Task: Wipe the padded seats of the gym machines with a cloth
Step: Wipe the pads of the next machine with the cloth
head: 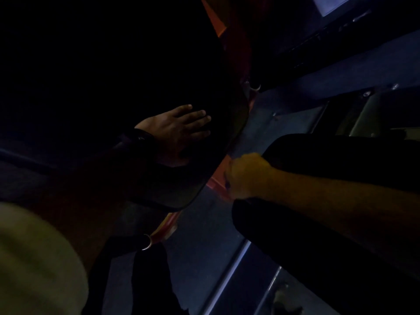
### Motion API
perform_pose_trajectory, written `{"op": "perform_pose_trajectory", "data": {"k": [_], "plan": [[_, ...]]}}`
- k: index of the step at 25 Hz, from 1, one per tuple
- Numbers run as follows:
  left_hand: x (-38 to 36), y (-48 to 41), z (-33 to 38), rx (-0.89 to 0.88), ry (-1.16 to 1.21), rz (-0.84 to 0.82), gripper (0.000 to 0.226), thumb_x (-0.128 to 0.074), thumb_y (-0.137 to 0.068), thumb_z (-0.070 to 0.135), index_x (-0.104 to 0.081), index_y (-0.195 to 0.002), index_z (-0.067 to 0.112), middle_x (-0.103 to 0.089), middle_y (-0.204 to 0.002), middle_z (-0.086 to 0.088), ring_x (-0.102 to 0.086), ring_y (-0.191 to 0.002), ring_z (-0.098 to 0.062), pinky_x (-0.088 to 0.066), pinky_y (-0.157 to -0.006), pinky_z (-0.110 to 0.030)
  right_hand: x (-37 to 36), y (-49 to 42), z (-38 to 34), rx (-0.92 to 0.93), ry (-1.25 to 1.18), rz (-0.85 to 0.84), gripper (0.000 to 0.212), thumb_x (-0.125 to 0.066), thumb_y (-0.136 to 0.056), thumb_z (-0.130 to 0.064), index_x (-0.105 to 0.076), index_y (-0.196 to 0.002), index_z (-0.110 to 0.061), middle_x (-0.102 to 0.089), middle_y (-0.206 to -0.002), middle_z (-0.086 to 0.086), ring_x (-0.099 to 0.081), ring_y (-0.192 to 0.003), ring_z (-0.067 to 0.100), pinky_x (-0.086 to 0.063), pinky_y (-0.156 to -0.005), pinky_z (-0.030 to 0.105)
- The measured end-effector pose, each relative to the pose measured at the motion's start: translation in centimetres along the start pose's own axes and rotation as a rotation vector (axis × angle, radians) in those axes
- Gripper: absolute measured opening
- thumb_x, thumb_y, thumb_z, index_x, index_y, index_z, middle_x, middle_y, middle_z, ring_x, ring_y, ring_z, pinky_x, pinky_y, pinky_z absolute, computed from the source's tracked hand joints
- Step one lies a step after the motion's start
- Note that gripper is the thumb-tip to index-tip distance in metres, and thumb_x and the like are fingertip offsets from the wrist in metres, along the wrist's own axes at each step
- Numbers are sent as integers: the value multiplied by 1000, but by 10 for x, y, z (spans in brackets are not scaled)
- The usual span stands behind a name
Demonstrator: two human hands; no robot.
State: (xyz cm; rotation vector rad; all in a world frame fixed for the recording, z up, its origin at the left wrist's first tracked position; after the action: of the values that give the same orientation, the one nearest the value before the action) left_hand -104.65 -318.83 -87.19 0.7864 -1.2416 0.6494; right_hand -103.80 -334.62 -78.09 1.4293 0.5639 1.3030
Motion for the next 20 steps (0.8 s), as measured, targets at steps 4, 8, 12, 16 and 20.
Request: {"op": "perform_pose_trajectory", "data": {"k": [4,8,12,16,20], "plan": [[2,0,1,2,-23,20,86,-30,-91,72,-16,-162,25,-3,-170,-8,-2,-157,-26,-2,-127,-47,-10,-11,27,-97,-7,-42,42,-54,-94,-48,-62,-128,-24,-62,-132,7,-60,-119,30,-49,-99,37],[2,1,1,0,-14,-29,86,-35,-93,70,-10,-163,26,3,-170,-8,3,-157,-26,2,-126,-45,-11,-18,41,-169,53,2,38,-49,-99,-42,-62,-129,-21,-64,-129,6,-63,-117,30,-48,-94,36],[5,1,2,3,-27,-4,86,-32,-92,70,-14,-162,24,0,-170,-9,0,-157,-27,0,-127,-46,0,-16,72,-329,-11,80,41,-56,-95,-43,-65,-125,-16,-66,-126,11,-63,-115,32,-49,-89,36],[3,2,1,-4,5,-43,91,-14,-85,73,-9,-163,24,5,-170,-8,4,-157,-26,3,-126,-46,-3,-16,78,-323,-23,59,39,-54,-97,-40,-64,-124,-13,-66,-123,12,-63,-113,33,-48,-88,36],[5,0,0,-1,10,-42,88,-27,-90,72,-11,-163,24,4,-170,-8,5,-157,-25,3,-126,-45,-2,-17,102,-449,2,117,41,-49,-99,-41,-63,-124,-13,-64,-126,12,-62,-116,32,-47,-91,37]]}}
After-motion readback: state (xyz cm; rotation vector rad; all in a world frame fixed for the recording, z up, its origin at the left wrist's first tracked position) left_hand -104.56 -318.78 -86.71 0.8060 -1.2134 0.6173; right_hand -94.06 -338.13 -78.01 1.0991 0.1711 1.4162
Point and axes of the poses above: each hand's wrist, its own y-axis away from the middle knuckle, its own x-axis out of the back of the hand, z = x × y, the point moved 4 cm from there along -y, towards the middle knuckle
